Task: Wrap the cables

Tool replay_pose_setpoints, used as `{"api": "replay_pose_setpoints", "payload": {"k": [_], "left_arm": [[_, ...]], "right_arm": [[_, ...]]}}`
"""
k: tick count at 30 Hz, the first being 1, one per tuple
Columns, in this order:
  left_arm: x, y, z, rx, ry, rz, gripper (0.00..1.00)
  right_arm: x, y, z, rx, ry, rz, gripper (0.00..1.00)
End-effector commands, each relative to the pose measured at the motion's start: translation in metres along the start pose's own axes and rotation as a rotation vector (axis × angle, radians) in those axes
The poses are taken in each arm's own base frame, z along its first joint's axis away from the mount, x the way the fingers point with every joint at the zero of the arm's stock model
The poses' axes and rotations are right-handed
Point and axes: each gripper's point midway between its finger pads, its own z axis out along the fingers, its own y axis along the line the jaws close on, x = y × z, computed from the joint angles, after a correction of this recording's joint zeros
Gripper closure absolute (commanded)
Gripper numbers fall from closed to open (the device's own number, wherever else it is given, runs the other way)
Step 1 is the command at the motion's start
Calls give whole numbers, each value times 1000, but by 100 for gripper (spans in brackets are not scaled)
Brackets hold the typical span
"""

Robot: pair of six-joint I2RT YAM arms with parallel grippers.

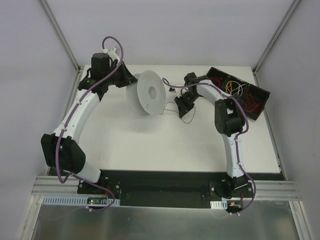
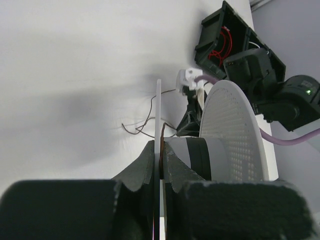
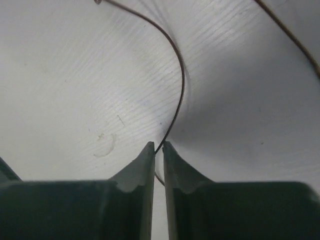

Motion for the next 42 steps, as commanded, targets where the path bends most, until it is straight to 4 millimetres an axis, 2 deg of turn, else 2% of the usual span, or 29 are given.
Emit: {"api": "replay_pose_setpoints", "payload": {"k": [1, 4, 8, 11, 14, 18, 21, 23, 27, 32, 38, 42], "left_arm": [[-45, -45, -33, 138, -144, 33, 100], [-53, -42, -39, 133, -171, 20, 100], [-72, -36, -45, 92, -236, -6, 100], [-90, -32, -47, 46, -297, -40, 100], [-98, -31, -42, 21, -320, -57, 100], [-86, -15, -25, -59, -286, -38, 100], [-77, 1, -16, -122, -250, -79, 100], [-69, 4, -10, -135, -219, -90, 100], [-34, 1, 6, -133, -103, -56, 100], [8, -15, 13, -90, -1, 47, 100], [34, -24, 10, -70, 44, 162, 100], [44, -23, 9, -78, 58, 150, 100]], "right_arm": [[14, 27, -14, -64, 20, -5, 100], [10, 44, -35, -90, -68, -61, 100], [16, 81, -67, -146, -176, -207, 100], [28, 126, -91, -214, -186, -369, 99], [23, 173, -122, -214, -265, -597, 100], [-3, 212, -163, -130, -403, -800, 100], [-21, 230, -191, -37, -475, -957, 100], [-32, 243, -209, 21, -509, -1070, 100], [-69, 259, -235, 179, -613, -1212, 100], [-122, 260, -268, 399, -775, -1265, 100], [-171, 251, -296, 527, -883, -1203, 100], [-192, 251, -310, 523, -941, -1140, 99]]}}
